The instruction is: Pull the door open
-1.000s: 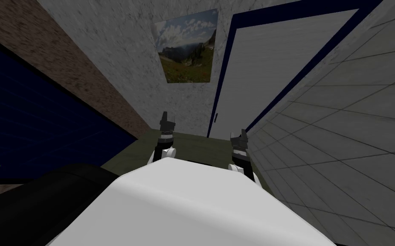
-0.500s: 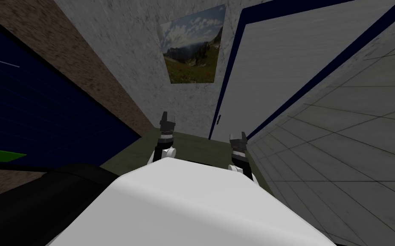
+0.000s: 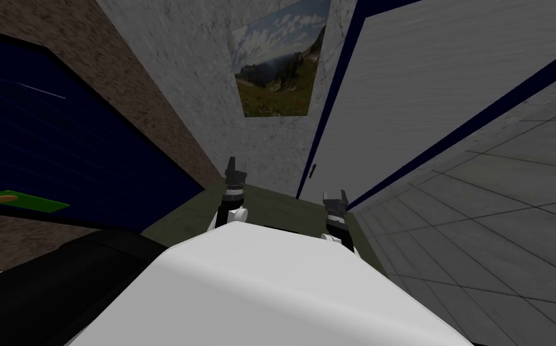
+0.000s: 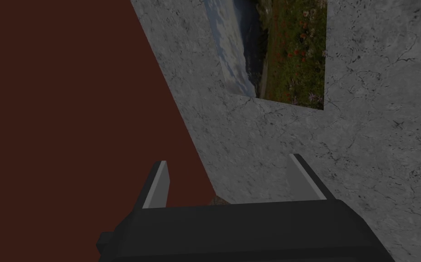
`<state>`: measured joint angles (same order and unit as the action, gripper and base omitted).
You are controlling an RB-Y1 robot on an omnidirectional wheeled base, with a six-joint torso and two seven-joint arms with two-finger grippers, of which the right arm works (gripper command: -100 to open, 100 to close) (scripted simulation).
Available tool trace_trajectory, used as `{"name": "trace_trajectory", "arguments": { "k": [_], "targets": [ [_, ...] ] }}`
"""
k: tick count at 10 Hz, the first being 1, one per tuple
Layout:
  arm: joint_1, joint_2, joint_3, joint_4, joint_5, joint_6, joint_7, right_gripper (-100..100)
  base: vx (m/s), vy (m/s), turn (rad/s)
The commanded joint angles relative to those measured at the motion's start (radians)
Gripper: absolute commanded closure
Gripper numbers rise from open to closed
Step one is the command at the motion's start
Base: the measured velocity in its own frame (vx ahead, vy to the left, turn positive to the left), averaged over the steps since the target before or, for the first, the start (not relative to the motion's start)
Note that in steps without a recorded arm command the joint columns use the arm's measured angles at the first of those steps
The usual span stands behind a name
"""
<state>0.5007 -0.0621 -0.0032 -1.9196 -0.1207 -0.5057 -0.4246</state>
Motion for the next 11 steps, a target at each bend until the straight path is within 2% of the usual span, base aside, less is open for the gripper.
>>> {"name": "trace_trajectory", "arguments": {
  "k": [1,11],
  "targets": [
    [-0.004,-0.004,-0.005,0.031,-0.023,-0.013,-0.039,-100,0.097,-0.042,0.164],
    [-0.031,-0.019,-0.038,0.262,-0.174,-0.117,-0.281,-100,0.087,-0.046,0.162]
  ]
}}
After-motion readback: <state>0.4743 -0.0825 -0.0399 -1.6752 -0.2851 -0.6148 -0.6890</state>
